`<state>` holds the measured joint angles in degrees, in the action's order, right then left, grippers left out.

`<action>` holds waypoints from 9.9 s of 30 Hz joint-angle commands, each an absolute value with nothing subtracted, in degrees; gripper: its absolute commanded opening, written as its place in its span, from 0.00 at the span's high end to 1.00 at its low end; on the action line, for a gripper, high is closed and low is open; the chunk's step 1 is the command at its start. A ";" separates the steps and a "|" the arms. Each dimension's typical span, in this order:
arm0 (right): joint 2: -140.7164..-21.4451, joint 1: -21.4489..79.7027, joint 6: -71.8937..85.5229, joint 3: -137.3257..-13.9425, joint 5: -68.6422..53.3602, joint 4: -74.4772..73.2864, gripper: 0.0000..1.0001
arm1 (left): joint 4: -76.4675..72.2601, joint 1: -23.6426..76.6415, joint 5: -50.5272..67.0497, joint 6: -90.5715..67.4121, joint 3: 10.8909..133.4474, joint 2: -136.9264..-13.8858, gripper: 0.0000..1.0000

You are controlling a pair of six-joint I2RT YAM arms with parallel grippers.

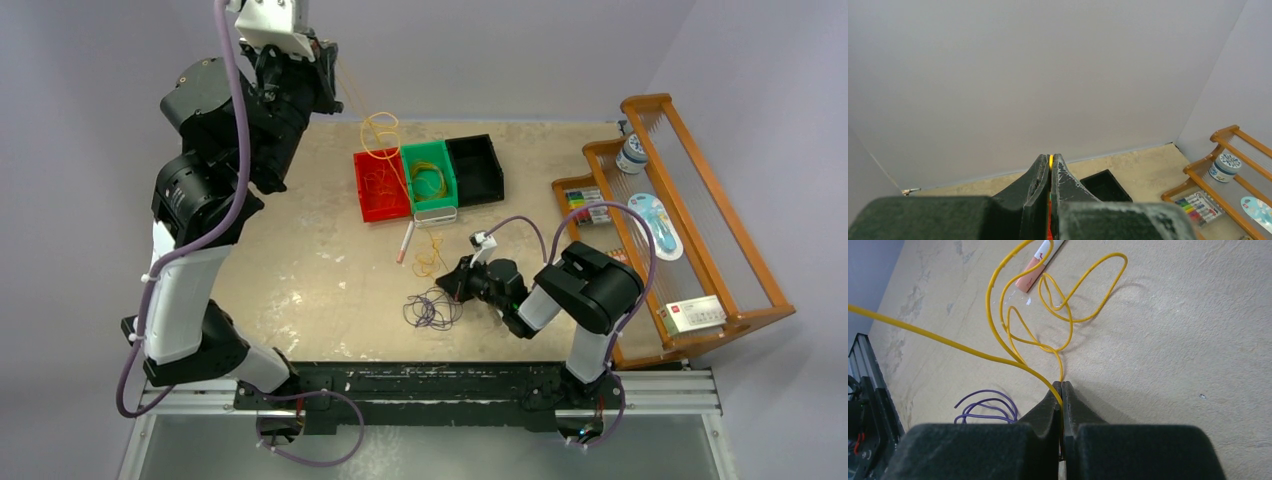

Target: Untangle the cables

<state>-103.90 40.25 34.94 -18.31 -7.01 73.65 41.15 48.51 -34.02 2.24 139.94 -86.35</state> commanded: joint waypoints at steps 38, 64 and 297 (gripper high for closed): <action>-72.95 40.47 19.83 -18.92 -0.84 52.53 0.66 | 29.98 48.38 -39.02 4.68 134.85 -79.43 1.00; -64.70 40.45 -0.18 -36.13 -28.59 58.66 0.24 | 30.84 48.40 -26.79 -0.75 131.48 -82.09 1.00; -125.70 25.31 -5.42 -106.61 -5.21 7.98 0.49 | 16.99 23.38 -12.60 -16.70 79.89 -85.95 0.71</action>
